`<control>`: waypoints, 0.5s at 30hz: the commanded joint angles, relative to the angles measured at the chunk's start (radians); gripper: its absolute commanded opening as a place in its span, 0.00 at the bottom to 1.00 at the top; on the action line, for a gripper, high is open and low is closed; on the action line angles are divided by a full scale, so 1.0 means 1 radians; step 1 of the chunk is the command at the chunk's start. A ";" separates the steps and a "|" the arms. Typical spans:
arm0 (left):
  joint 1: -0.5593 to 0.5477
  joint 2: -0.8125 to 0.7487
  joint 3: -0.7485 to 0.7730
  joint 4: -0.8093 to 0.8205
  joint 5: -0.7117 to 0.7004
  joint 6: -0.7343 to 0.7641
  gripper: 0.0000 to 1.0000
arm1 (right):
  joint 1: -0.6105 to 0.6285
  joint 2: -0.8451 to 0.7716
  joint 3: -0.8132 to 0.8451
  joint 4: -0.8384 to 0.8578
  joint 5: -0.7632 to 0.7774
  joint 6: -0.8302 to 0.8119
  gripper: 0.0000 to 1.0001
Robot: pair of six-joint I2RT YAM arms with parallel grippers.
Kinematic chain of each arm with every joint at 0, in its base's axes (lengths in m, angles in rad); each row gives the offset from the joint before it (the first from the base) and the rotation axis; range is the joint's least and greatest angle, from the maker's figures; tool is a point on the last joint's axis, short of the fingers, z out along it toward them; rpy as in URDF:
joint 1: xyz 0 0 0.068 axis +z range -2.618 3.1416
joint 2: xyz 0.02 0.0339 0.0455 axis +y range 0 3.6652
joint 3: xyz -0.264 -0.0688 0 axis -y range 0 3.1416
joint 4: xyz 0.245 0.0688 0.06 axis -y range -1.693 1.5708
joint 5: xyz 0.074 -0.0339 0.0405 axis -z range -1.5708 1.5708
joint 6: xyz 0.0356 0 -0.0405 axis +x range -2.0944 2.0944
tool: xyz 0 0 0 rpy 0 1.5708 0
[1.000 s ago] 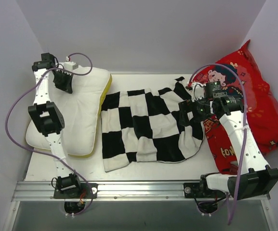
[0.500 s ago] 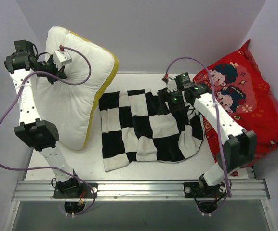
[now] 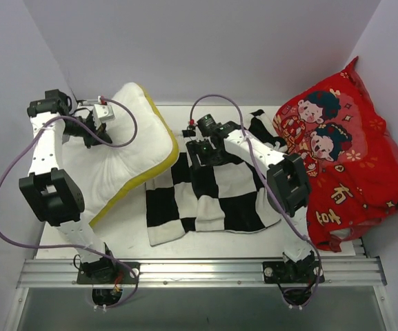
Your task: Put the pillow into the pillowcase
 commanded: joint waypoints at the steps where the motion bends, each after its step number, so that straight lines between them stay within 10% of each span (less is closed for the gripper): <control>1: 0.018 -0.124 -0.077 0.027 0.133 0.002 0.00 | 0.039 0.039 0.047 -0.018 0.077 0.036 0.57; 7: 0.022 -0.181 -0.212 0.074 0.130 0.018 0.00 | 0.084 0.128 0.076 -0.016 0.140 0.030 0.52; 15: 0.024 -0.205 -0.267 0.079 0.127 0.041 0.00 | 0.081 0.115 0.072 -0.029 0.148 0.024 0.21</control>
